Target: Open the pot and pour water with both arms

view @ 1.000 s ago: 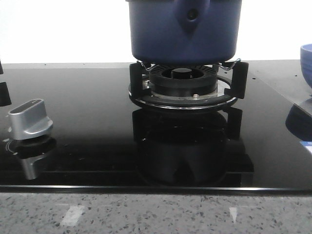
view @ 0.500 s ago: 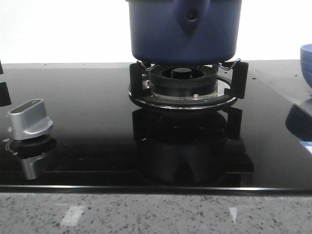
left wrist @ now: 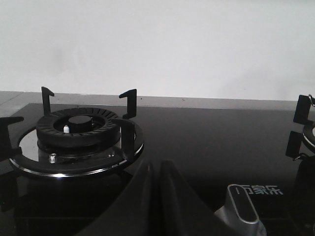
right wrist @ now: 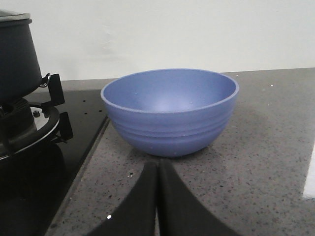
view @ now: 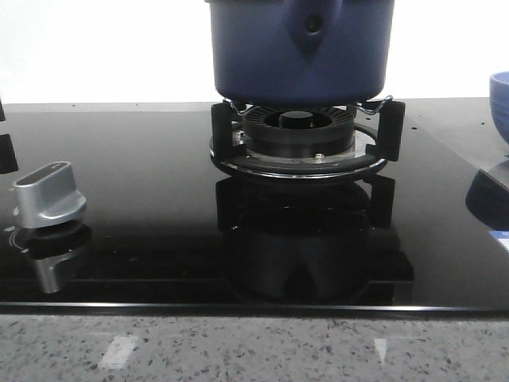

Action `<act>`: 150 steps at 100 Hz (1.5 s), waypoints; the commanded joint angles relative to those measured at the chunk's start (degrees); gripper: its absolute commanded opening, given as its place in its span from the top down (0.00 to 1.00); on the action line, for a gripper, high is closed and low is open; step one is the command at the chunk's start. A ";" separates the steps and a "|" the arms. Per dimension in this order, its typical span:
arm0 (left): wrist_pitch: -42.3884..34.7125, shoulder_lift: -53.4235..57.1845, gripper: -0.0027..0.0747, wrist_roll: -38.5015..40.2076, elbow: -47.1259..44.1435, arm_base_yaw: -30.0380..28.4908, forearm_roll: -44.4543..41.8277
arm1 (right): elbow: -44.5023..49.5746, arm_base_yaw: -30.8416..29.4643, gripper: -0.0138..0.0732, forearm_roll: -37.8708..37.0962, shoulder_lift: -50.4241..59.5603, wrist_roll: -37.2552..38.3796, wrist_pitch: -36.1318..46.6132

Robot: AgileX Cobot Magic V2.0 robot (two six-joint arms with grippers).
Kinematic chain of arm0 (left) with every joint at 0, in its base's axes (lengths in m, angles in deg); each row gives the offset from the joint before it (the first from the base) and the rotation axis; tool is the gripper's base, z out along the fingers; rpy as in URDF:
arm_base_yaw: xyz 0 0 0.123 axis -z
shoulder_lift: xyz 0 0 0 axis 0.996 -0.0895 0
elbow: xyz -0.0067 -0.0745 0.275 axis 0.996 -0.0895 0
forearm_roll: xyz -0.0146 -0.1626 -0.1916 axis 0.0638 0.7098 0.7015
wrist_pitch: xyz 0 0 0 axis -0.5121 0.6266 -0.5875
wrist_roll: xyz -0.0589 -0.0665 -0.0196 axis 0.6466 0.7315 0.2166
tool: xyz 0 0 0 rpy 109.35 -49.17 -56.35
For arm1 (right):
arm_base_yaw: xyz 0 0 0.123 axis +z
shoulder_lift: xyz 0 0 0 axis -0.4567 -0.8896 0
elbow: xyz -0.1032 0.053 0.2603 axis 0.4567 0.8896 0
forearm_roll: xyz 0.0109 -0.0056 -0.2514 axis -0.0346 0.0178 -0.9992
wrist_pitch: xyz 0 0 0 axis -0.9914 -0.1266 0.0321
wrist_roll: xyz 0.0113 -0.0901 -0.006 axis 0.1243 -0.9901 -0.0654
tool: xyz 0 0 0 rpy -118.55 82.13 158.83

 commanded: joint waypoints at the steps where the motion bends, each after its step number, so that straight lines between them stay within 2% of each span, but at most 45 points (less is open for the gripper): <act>1: -5.07 1.51 0.99 0.46 -1.82 0.41 0.39 | 1.41 -0.32 0.91 -0.33 1.27 -0.21 5.28; 23: -5.07 1.51 0.99 0.46 -1.82 0.41 3.82 | 1.41 -0.32 0.91 -0.33 1.27 -0.21 8.32; 46: -5.19 1.51 0.99 0.46 -1.82 0.41 20.91 | 1.41 -0.32 0.91 5.02 1.27 -0.21 9.70; 55: -6.25 1.51 0.99 0.46 -1.82 0.41 30.19 | 1.41 -0.32 0.91 11.90 1.27 -0.21 10.98; 66: -7.43 1.51 0.99 0.46 -1.19 0.41 40.77 | 1.32 -0.32 0.91 25.24 1.27 -0.21 12.17; 71: -7.71 1.51 0.99 0.46 -0.59 0.41 42.93 | 0.69 -0.32 0.91 31.34 1.27 -0.21 12.32; 79: -6.66 1.51 0.99 0.46 1.13 0.41 42.11 | -0.77 -0.32 0.91 34.16 1.27 -0.21 11.17; 91: 0.61 0.76 0.99 0.46 6.85 0.41 35.20 | -5.61 -0.32 0.90 33.53 0.89 -0.64 4.16; 106: 8.38 -5.67 0.99 0.15 16.23 0.41 29.43 | -15.14 -0.32 0.90 29.03 -4.42 -3.83 -9.83; 114: 11.79 -11.05 0.99 -5.27 21.90 0.41 28.75 | -21.12 -0.32 0.90 24.57 -9.30 -4.60 -17.36; 130: 19.03 -21.59 0.99 -17.26 33.57 0.41 32.17 | -33.11 -0.32 0.90 20.00 -19.07 -4.83 -29.09; 142: 22.90 -27.01 0.99 -24.01 39.56 0.41 36.76 | -37.63 -0.32 0.91 20.00 -22.89 -4.86 -30.42; 150: 24.27 -29.78 0.99 -32.12 41.39 0.41 43.61 | -38.76 -0.32 0.91 20.00 -23.92 -5.71 -29.89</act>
